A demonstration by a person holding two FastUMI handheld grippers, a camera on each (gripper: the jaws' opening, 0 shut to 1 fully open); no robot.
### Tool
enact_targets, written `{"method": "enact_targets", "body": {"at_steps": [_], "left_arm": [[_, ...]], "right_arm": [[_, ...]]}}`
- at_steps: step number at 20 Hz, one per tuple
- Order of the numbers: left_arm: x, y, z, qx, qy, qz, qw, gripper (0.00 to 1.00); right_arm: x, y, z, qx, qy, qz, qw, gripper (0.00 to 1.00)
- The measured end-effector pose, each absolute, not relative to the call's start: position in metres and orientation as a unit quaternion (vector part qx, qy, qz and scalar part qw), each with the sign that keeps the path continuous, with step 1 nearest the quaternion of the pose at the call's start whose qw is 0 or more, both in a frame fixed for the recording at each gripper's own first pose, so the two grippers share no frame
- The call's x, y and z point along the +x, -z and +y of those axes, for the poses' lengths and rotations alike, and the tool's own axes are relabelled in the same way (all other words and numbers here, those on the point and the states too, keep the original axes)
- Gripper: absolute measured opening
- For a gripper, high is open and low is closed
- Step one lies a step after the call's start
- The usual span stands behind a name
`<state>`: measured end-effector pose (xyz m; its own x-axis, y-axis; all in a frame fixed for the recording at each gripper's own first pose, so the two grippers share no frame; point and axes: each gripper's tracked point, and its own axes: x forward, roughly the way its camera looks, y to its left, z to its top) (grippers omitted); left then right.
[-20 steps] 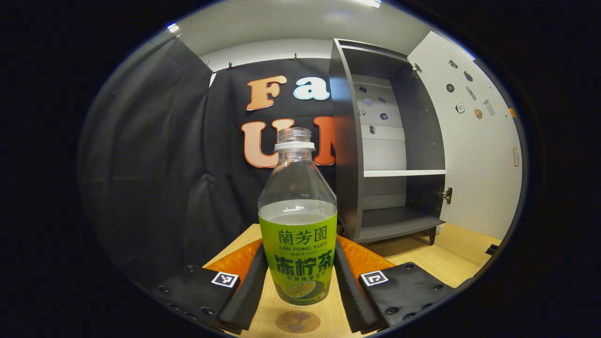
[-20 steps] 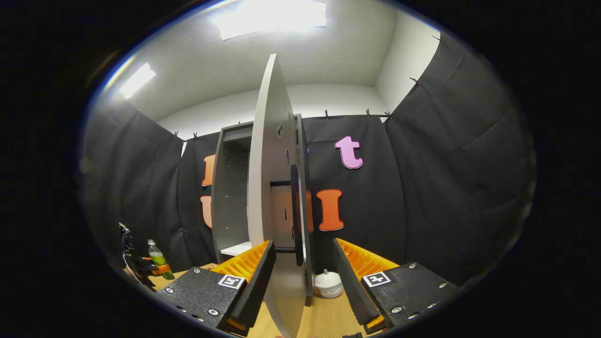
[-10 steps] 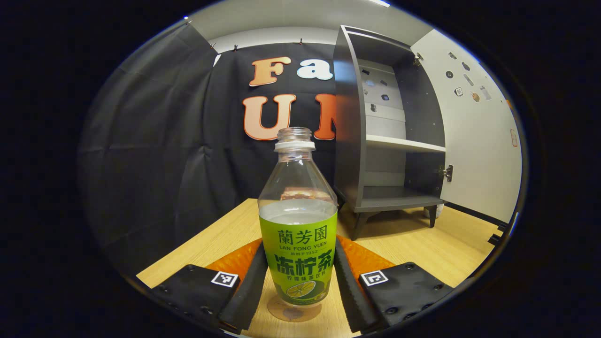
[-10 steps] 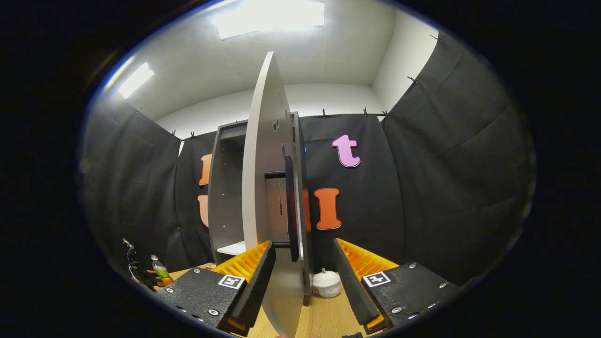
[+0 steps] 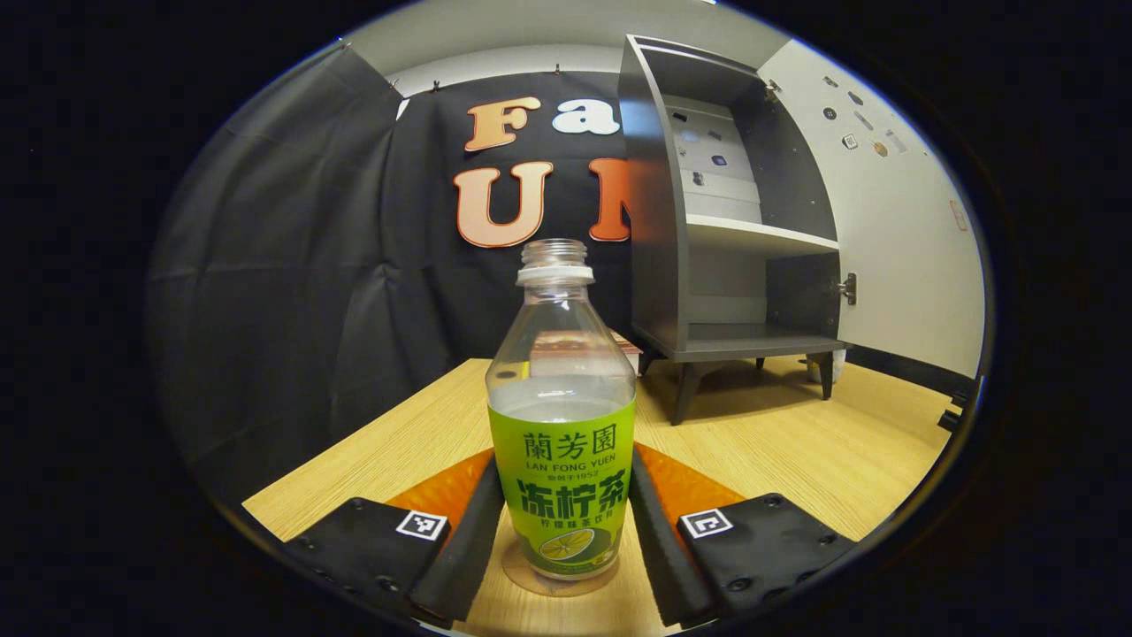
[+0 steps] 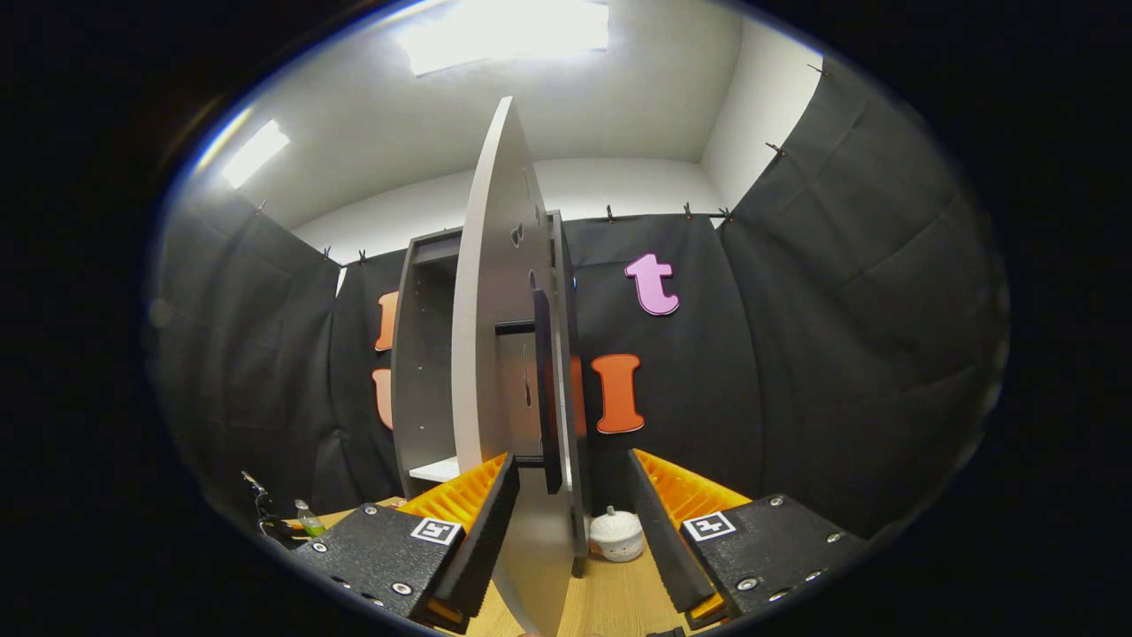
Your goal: Open the cabinet door with the right hand, grasp the bottle in the cabinet with the left hand and place it on the coaster, then close the cabinet door with the right hand.
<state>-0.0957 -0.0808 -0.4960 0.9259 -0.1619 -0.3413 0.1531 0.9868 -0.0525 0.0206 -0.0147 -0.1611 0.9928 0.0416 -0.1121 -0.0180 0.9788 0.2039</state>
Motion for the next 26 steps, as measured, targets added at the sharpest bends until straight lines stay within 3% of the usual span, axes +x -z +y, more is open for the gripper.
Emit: {"method": "enact_targets", "body": {"at_steps": [1,3,4,5,6,7,10,15,16,17,18,26], "left_arm": [[-0.095,0.498,-0.079,-0.015,0.077,0.175,0.982,0.81],[-0.095,0.505,-0.077,-0.016,0.071,0.180,0.981,0.82],[-0.097,0.506,-0.076,-0.016,0.069,0.182,0.981,0.85],[-0.097,0.505,-0.075,-0.016,0.068,0.180,0.981,0.83],[-0.098,0.504,-0.074,-0.016,0.067,0.177,0.982,0.84],[-0.098,0.501,-0.073,-0.013,0.066,0.174,0.982,0.85],[-0.098,0.488,-0.070,-0.004,0.058,0.165,0.985,0.90],[-0.094,0.450,-0.066,0.008,0.047,0.151,0.987,0.92],[-0.094,0.440,-0.067,0.008,0.048,0.148,0.988,0.91],[-0.093,0.430,-0.067,0.010,0.046,0.147,0.988,0.91],[-0.091,0.422,-0.065,0.013,0.044,0.145,0.988,0.92],[-0.069,0.352,-0.066,-0.001,0.030,0.139,0.990,0.92]], "right_arm": [[0.021,0.161,-0.015,0.102,-0.016,0.058,0.993,0.76],[0.021,0.163,-0.016,0.103,-0.014,0.060,0.993,0.81],[0.022,0.163,-0.017,0.103,-0.013,0.062,0.993,0.76],[0.021,0.164,-0.018,0.104,-0.013,0.063,0.993,0.81],[0.021,0.164,-0.018,0.104,-0.013,0.064,0.992,0.76],[0.020,0.164,-0.019,0.106,-0.012,0.063,0.992,0.81],[0.020,0.160,-0.019,0.110,-0.014,0.059,0.992,0.76],[0.017,0.155,-0.020,0.106,-0.017,0.052,0.993,0.76],[0.017,0.152,-0.022,0.105,-0.016,0.049,0.993,0.81],[0.017,0.150,-0.023,0.104,-0.016,0.046,0.993,0.76],[0.017,0.148,-0.024,0.105,-0.017,0.041,0.994,0.81],[0.022,0.143,-0.044,0.122,-0.019,0.028,0.992,0.76]]}}
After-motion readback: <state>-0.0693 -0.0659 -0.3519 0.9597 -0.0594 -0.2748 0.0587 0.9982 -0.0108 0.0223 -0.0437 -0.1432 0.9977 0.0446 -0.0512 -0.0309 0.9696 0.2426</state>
